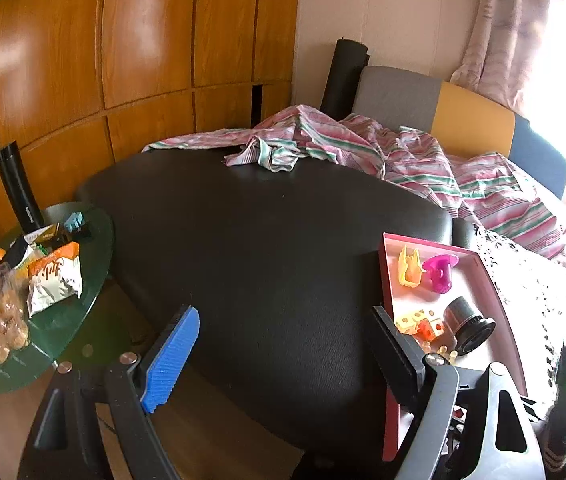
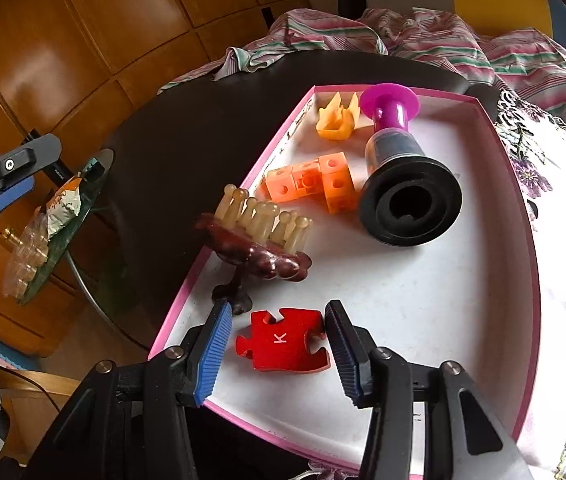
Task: Organize rigid objects
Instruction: 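Lower the red puzzle piece into the tray and open the right tool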
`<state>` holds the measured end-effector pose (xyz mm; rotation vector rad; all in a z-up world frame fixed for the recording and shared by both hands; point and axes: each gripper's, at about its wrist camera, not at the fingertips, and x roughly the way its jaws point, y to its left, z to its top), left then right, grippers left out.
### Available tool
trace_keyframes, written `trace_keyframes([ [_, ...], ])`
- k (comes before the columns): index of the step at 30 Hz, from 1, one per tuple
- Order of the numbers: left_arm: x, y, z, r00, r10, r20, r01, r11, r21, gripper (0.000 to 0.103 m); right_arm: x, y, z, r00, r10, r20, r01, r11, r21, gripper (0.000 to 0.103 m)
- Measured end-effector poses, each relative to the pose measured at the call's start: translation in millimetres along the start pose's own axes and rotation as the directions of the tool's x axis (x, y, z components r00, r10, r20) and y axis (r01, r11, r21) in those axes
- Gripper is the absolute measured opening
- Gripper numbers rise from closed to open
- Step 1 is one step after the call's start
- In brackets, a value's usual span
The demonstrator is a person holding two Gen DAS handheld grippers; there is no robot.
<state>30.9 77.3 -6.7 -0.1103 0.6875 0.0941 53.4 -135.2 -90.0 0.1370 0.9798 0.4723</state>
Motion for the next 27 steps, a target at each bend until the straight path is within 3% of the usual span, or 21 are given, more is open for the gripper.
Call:
trace_keyframes([
  [18,-18.4,-15.8,1.7,0.999,-0.004,0.052,0.001,0.998,0.06,0.087,-28.6,-12.4,5.0,0.999,0.0,0.052,-0.002,0.999,0.038,0.05],
  [27,-23.8,-13.3,5.0,0.998,0.002,0.064,-0.004,0.999,0.042,0.089,-37.0,-14.0,5.6,0.998,-0.002,0.066,0.0,0.999,0.037,0.05],
])
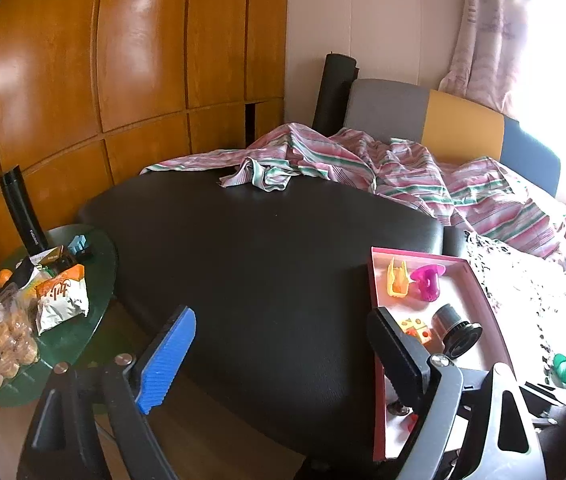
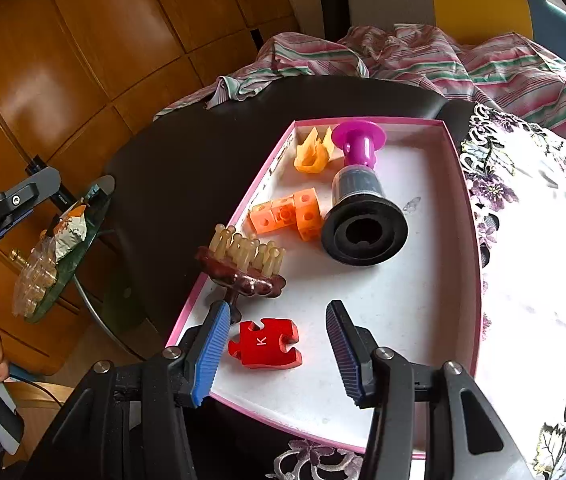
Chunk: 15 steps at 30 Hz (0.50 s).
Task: Organize rigid objects
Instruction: 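Lower the red puzzle piece into the tray and open the right tool, then move both tools back over the remaining toys on the cloth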
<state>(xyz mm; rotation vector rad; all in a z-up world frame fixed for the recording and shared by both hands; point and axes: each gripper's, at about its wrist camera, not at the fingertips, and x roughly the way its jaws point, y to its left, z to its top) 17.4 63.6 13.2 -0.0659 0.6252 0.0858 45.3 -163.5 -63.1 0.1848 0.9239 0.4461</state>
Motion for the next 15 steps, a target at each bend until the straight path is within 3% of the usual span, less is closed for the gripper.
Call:
trace_keyframes([
  [15,-4.5,4.2,2.7,1.0,0.002,0.011,-0.002,1.0,-0.005,0.089,-43.7,-30.4,9.2,0.996,-0.061,0.062,0.059,0.998,0.037,0.05],
])
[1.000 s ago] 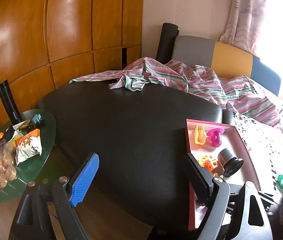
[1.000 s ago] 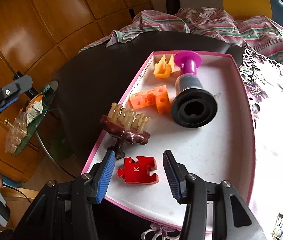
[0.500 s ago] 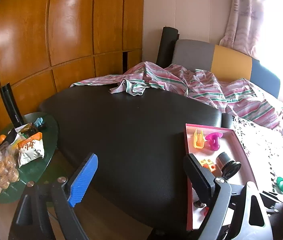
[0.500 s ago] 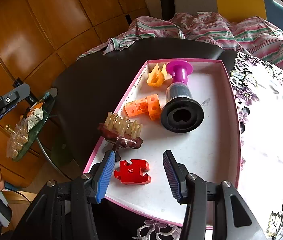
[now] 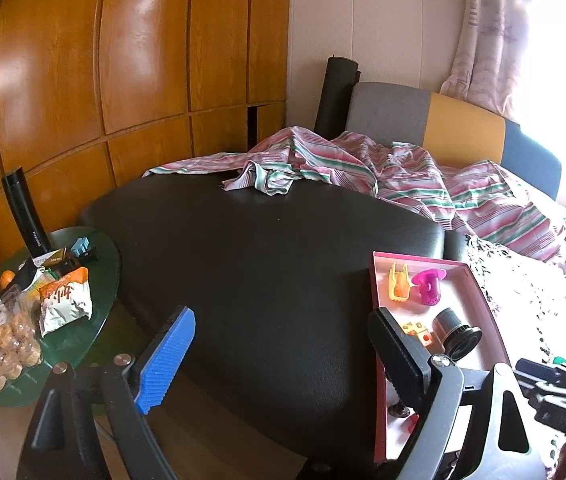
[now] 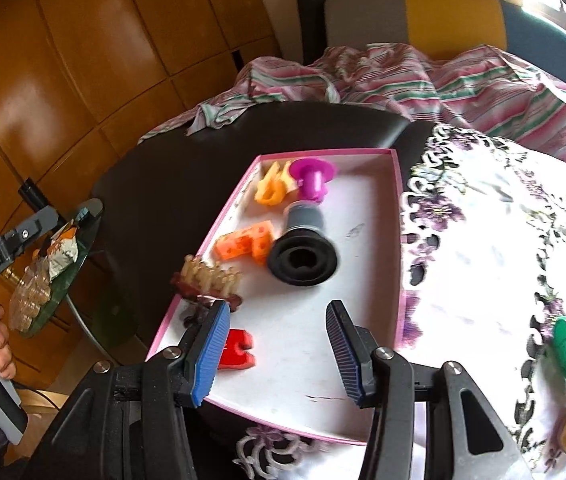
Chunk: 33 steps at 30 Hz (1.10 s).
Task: Organize rigid objects
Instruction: 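Move both tools back over the remaining toys on the cloth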
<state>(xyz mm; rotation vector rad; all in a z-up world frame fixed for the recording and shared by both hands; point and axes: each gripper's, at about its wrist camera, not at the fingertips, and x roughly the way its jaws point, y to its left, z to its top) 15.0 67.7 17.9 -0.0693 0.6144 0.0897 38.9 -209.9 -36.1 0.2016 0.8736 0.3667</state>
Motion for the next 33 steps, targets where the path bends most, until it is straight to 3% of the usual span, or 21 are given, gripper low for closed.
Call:
trace_keyframes([
  [8,1.1,-2.9,-0.3,1.0,-0.013,-0.009,0.013,1.0,0.009,0.09,-32.6,-42.5,2.6,0.997,-0.073,0.027,0.071,0.996,0.063,0.05],
  [14,3.1,-28.7,-2.3,0.996,-0.083,-0.032,0.085,0.995,0.06,0.09,-77.1,-111.3,-4.2,0.974,-0.22,0.051,0.206,0.958,0.198,0.05],
  [17,4.9,-52.8,-3.7,0.987,-0.153,-0.057,0.158,0.982,0.106,0.09,-104.0,-155.1,-15.7,0.944,-0.326,0.054,0.294,0.903,0.312,0.051],
  [21,6.3,-90.9,-2.2,0.968,-0.237,-0.085,0.249,0.953,0.17,0.09,-142.3,-217.4,-38.3,0.884,-0.463,0.06,0.37,0.774,0.514,0.051],
  [25,2.8,-133.0,-5.1,0.934,-0.335,-0.123,0.355,0.908,0.223,0.09,-164.4,-260.2,-67.3,0.841,-0.536,0.072,0.354,0.647,0.675,0.051],
  [27,2.1,-160.6,-9.2,0.905,-0.392,-0.162,0.422,0.871,0.252,0.09,-165.4,-274.0,-78.1,0.855,-0.517,0.05,0.315,0.591,0.742,0.051],
  [28,1.2,-173.6,-11.2,0.891,-0.418,-0.18,0.453,0.851,0.266,0.09,-169.1,-279.4,-81.8,0.86,-0.505,0.07,0.275,0.575,0.771,0.051],
  [31,0.4,-213.9,-19.4,0.846,-0.475,-0.244,0.532,0.785,0.317,0.089,-175.3,-283.4,-83.5,0.847,-0.526,0.073,0.281,0.561,0.779,0.051],
  [33,1.2,-247.9,-29.0,0.813,-0.507,-0.287,0.582,0.733,0.353,0.082,-174.9,-284.1,-83.4,0.858,-0.506,0.085,0.255,0.564,0.785,0.051],
])
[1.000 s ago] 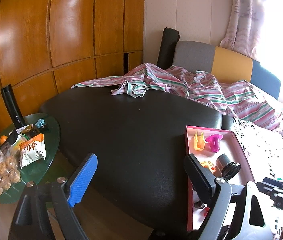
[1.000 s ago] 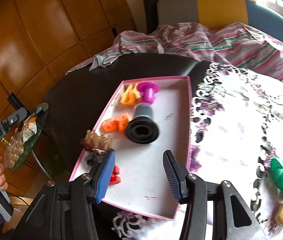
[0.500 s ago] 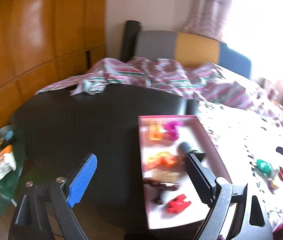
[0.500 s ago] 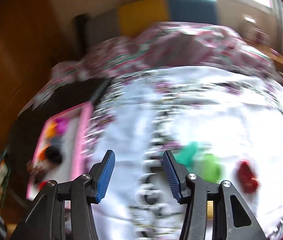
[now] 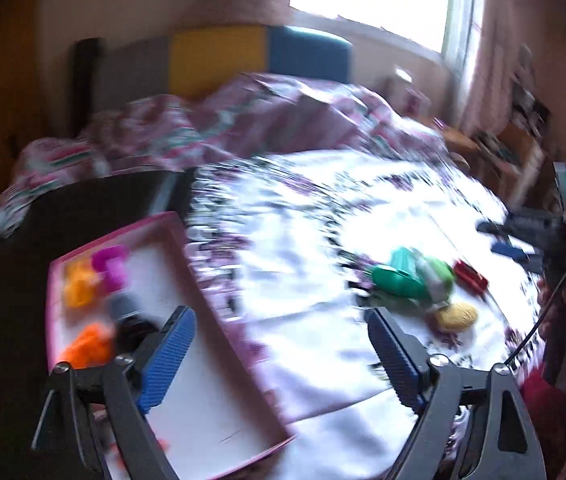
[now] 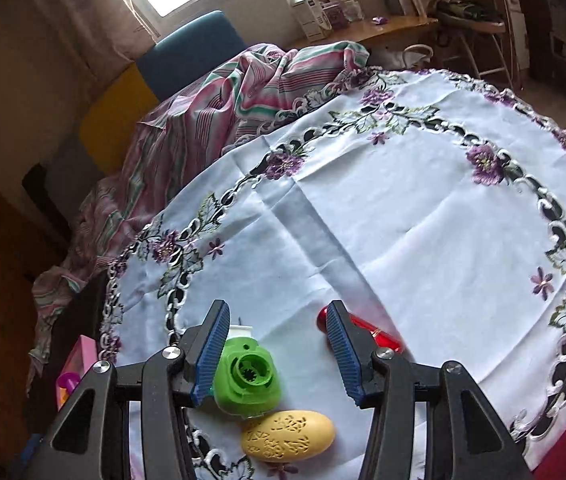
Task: Organize rigid objects
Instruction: 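Move both tools back over the remaining toys on the cloth, then grasp the green stand with the left tool while the right tool grasps the green-white plug device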
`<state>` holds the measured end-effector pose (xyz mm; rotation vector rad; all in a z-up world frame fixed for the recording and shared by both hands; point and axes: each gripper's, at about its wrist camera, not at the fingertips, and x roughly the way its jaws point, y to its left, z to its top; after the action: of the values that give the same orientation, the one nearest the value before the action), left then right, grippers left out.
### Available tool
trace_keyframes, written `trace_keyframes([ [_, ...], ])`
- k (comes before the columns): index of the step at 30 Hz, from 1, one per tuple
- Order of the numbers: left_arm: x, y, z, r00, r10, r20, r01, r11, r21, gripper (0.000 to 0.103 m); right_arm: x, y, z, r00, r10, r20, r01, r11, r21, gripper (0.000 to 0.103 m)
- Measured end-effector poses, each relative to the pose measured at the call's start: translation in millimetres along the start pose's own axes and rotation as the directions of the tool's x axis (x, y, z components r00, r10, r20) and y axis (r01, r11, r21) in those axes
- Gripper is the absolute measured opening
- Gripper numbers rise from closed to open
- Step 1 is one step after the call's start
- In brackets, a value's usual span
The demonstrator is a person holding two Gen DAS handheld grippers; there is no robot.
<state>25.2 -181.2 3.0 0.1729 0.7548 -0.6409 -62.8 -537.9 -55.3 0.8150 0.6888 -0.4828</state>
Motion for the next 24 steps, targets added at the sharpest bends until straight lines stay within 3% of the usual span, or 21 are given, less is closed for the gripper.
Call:
trace_keyframes([
  [4,39.4,-43.5,13.8,0.995,-0.071,-0.068,0.077,0.992,0.099,0.074,3.9,4.7,-2.0,1.0,0.009,-0.01,-0.009,1.0,-0.02,0.051],
  [12,108.1,-103.9,40.2,0.972,-0.162,-0.172,0.191,0.966,0.172,0.074,9.7,4.5,-3.2,0.999,0.032,-0.041,-0.033,0.999,-0.019,0.051],
  [16,139.6,-120.9,49.3,0.964,-0.158,-0.213,0.201,0.96,0.196,0.073,10.6,4.2,-2.5,0.998,0.039,-0.044,-0.04,0.999,-0.015,0.052],
  [19,160.2,-131.3,51.1,0.959,-0.141,-0.247,0.203,0.947,0.248,0.059,11.1,3.7,-1.6,0.998,0.043,-0.044,-0.043,0.999,-0.013,0.052],
  [21,176.5,-140.7,49.7,0.948,-0.13,-0.289,0.218,0.931,0.294,0.058,12.1,3.0,-1.5,0.998,0.045,-0.049,-0.046,0.999,-0.008,0.052],
  [24,187.6,-144.9,51.6,0.932,-0.168,-0.322,0.264,0.922,0.283,0.057,14.6,4.4,-1.2,0.997,0.045,-0.057,-0.046,0.999,-0.014,0.052],
])
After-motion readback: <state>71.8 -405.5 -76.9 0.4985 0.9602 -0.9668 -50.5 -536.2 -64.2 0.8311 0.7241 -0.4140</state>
